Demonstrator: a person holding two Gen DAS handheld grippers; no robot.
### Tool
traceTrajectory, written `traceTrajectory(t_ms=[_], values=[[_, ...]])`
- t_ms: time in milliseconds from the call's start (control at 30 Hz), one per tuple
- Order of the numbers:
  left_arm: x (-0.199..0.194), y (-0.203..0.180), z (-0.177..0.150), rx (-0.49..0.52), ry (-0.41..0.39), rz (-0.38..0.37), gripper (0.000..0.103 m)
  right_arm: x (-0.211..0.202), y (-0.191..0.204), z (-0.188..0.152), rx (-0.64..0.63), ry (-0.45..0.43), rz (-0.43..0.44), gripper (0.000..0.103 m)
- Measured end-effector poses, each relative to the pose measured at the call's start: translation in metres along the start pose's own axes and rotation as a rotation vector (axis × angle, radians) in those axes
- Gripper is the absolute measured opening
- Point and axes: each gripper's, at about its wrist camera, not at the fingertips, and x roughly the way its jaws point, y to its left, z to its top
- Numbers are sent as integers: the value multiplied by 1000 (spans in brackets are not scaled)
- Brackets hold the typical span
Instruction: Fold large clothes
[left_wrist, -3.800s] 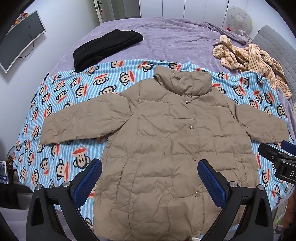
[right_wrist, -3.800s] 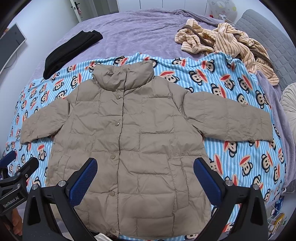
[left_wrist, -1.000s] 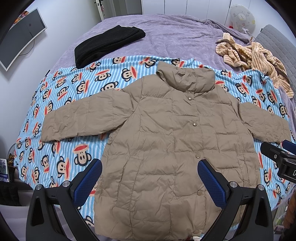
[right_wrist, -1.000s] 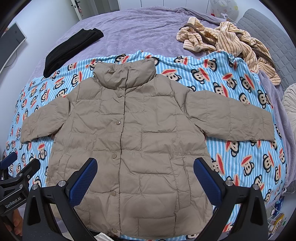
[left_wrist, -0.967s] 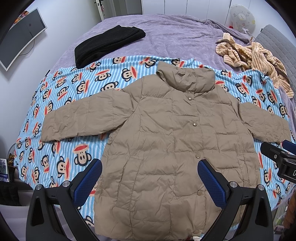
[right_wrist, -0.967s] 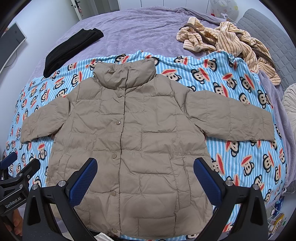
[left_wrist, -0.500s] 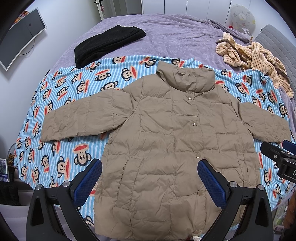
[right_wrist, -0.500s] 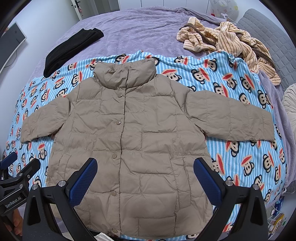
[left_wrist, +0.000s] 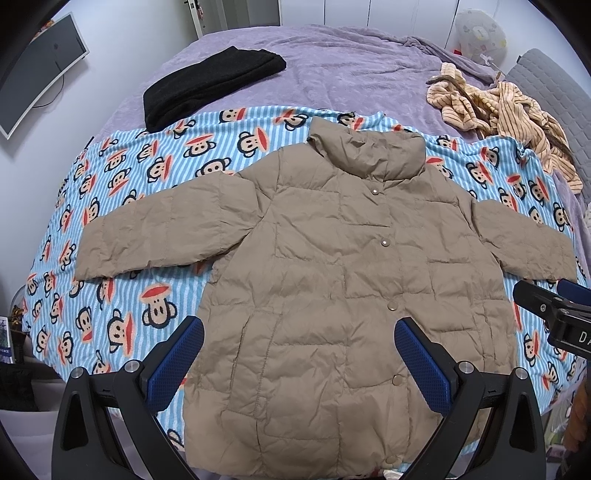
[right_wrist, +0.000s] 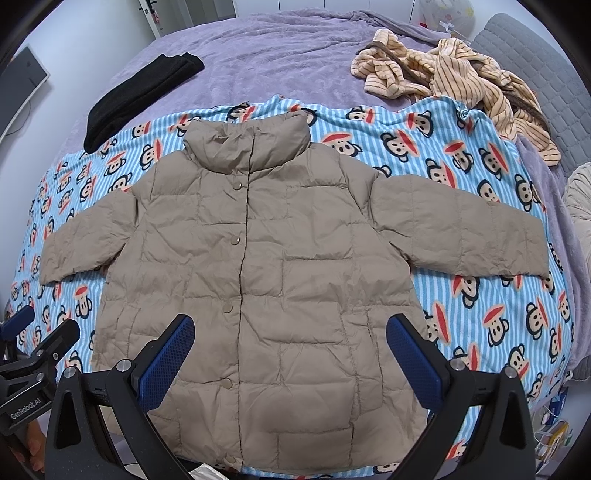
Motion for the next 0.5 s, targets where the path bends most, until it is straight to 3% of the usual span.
traceTrajectory(t_ms=[333,500], values=[[27,33,-2,-86,62,-82,103,14,14,-6,-5,47,13,103],[59,74,-4,-184,74,-124,103,31,26,-8,52,68,102,103]])
